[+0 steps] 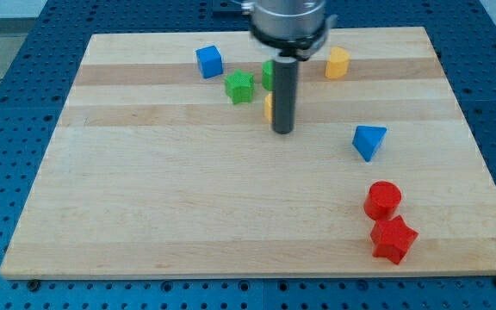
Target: Move the yellow hexagon into the yellow heart
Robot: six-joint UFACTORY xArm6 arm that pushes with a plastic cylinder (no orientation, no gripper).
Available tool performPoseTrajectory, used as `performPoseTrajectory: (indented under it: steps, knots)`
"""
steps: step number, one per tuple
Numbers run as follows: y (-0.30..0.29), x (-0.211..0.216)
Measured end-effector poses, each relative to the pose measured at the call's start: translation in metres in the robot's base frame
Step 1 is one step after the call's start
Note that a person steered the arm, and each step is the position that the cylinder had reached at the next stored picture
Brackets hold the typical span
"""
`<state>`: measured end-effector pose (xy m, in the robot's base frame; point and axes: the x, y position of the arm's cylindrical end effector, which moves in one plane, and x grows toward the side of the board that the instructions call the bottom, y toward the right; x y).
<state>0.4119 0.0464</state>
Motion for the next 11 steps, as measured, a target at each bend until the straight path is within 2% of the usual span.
performPoseTrajectory:
  steps: [1,2,3,5,6,8,9,10,11]
  knots:
    - [0.001,-0.022]
    - [-0.026,-0.001]
    - [-0.101,-0.023]
    - [0.010,-0.037]
    - [0.023,-0.048]
    - [0.050,-0.032]
    - [0.060,-0.074]
    - [0.062,-0.078]
    - [0.054,-0.049]
